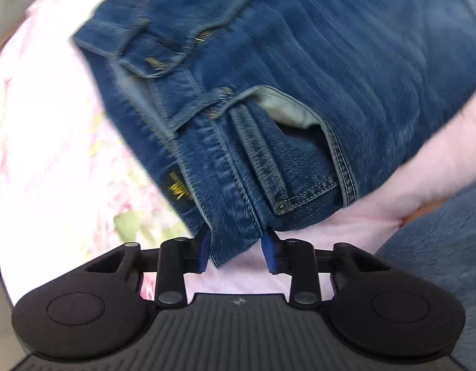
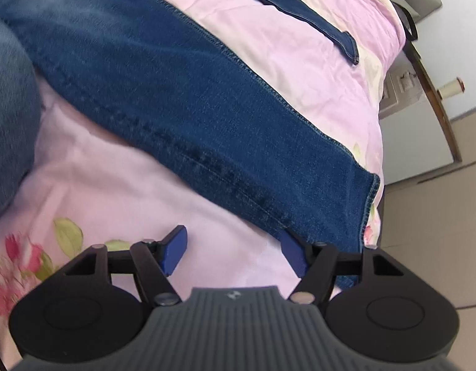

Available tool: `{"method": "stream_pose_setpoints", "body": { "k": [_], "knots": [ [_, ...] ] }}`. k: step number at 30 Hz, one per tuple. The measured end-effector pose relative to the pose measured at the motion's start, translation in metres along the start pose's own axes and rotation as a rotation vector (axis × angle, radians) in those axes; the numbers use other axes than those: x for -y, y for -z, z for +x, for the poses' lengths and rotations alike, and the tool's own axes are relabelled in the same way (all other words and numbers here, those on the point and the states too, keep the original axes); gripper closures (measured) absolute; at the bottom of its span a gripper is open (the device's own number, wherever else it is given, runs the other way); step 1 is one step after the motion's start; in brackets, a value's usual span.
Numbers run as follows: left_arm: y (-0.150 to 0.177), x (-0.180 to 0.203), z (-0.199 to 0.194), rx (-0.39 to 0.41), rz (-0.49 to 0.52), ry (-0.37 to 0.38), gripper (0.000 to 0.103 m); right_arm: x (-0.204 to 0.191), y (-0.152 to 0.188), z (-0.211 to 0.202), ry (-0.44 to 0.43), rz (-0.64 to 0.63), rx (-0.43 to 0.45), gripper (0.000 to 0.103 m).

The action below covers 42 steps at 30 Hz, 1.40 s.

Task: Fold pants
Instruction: 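Grasp the jeans waistband with the left gripper while the right gripper grasps a leg hem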

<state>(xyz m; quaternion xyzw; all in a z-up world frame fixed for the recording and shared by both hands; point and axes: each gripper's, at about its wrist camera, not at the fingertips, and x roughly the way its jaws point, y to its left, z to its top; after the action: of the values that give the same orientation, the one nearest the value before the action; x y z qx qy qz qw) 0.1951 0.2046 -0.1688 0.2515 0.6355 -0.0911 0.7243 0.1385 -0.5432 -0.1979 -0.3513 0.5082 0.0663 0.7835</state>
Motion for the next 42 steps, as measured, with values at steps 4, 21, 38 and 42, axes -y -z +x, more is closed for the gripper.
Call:
{"method": "stream_pose_setpoints", "body": {
  "k": [4,21,38,42],
  "knots": [
    [0.006,-0.003,-0.018,-0.026,-0.076,-0.051,0.088,0.001,0.001,-0.001,0.006,-0.027,0.001,0.034],
    [0.016,0.035,-0.053,0.173,0.256,-0.075,0.056,0.004,0.006,0.002,0.121,-0.174,-0.02,0.035],
    [-0.05,0.057,0.049,-0.125,0.542,0.033,0.04,0.006,-0.01,0.024,0.09,-0.177,-0.054,0.031],
    [-0.062,0.071,0.065,-0.188,0.632,0.036,0.036,0.01,-0.013,0.028,0.076,-0.158,-0.068,0.029]
  ]
}}
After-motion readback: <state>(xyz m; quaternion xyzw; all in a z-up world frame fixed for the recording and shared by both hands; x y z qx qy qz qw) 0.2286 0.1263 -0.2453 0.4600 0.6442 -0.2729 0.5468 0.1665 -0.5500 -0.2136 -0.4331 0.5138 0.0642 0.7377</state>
